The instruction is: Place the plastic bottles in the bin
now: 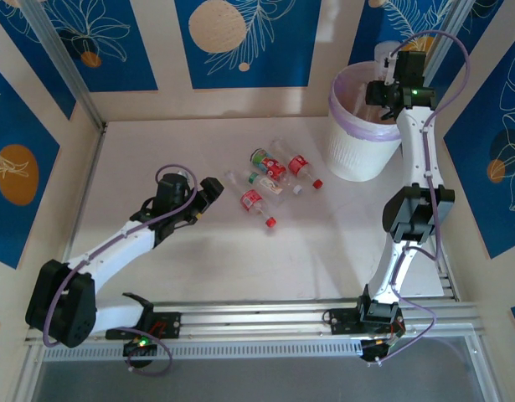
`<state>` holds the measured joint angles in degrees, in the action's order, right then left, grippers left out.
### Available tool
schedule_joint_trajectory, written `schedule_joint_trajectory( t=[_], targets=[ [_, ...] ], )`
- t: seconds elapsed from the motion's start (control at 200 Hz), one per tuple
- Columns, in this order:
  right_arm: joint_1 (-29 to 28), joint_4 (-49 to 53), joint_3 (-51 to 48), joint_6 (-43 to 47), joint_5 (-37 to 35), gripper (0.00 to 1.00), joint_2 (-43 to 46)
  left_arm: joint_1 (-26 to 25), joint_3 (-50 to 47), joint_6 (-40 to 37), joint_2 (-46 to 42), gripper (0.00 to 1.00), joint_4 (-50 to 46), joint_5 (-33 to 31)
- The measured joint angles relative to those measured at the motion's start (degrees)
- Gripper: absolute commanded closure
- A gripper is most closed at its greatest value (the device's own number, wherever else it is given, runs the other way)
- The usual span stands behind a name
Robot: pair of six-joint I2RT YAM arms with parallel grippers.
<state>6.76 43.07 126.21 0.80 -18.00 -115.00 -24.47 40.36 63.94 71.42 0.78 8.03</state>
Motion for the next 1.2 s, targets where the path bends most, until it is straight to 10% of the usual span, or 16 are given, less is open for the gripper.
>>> schedule_joint_trajectory(
  t=[0.555,1.2],
  targets=[
    [2.2,1.5,0.0,-3.7,3.5,0.32,-3.7,0.0,0.0,0.0,2.7,0.02,0.0,0.0],
    [2.3,3.1,3.4,-4.3,4.7,0.19,-4.5,0.0,0.0,0.0,3.1,0.0,0.1,0.0]
  ],
)
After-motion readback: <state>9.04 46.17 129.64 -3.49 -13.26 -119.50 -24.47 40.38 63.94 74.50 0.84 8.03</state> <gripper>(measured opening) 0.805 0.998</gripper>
